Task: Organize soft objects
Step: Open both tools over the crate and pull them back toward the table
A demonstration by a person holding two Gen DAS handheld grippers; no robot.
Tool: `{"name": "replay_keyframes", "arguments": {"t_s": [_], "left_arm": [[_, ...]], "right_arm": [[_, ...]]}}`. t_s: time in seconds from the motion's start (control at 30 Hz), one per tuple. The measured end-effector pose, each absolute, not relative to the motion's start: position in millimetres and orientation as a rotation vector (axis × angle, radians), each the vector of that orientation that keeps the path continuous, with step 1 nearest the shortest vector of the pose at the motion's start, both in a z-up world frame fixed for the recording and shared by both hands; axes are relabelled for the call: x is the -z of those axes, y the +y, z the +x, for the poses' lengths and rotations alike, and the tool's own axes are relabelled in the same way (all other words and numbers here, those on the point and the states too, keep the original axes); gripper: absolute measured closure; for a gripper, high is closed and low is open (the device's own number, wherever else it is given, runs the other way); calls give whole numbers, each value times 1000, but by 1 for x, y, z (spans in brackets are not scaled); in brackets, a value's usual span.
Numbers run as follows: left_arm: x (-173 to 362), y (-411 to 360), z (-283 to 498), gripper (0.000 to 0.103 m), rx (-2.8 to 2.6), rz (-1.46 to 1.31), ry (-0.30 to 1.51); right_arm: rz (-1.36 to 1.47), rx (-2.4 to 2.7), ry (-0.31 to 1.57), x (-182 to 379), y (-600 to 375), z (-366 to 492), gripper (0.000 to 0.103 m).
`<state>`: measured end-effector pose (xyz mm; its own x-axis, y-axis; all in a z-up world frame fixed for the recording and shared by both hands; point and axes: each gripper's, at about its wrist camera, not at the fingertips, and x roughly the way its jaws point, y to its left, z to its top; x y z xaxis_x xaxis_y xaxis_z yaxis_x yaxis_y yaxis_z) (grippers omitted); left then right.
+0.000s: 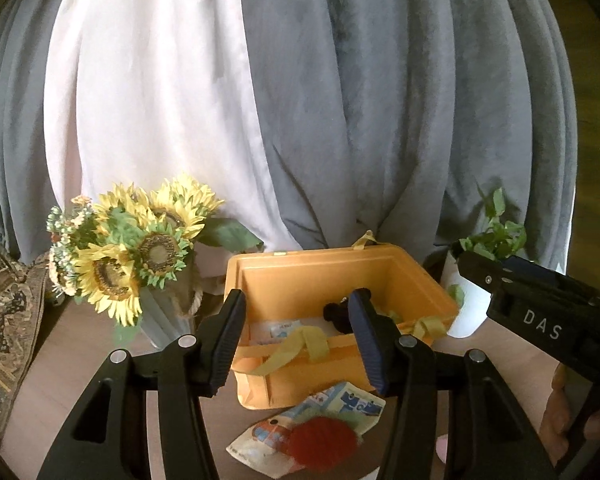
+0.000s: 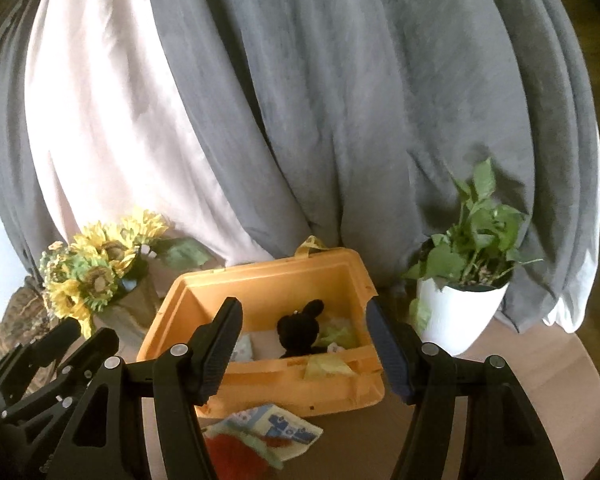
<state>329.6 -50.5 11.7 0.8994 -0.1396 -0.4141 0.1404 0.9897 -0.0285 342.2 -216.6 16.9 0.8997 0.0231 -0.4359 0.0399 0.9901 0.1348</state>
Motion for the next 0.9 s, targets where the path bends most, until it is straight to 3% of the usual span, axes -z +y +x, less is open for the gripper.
{"name": "replay_keyframes", "arguments": {"t_s": [0.9], "left_arm": [[9, -87, 254, 50, 150, 17, 486]], "right_arm": [[144, 9, 484, 1, -250, 262, 38]]}}
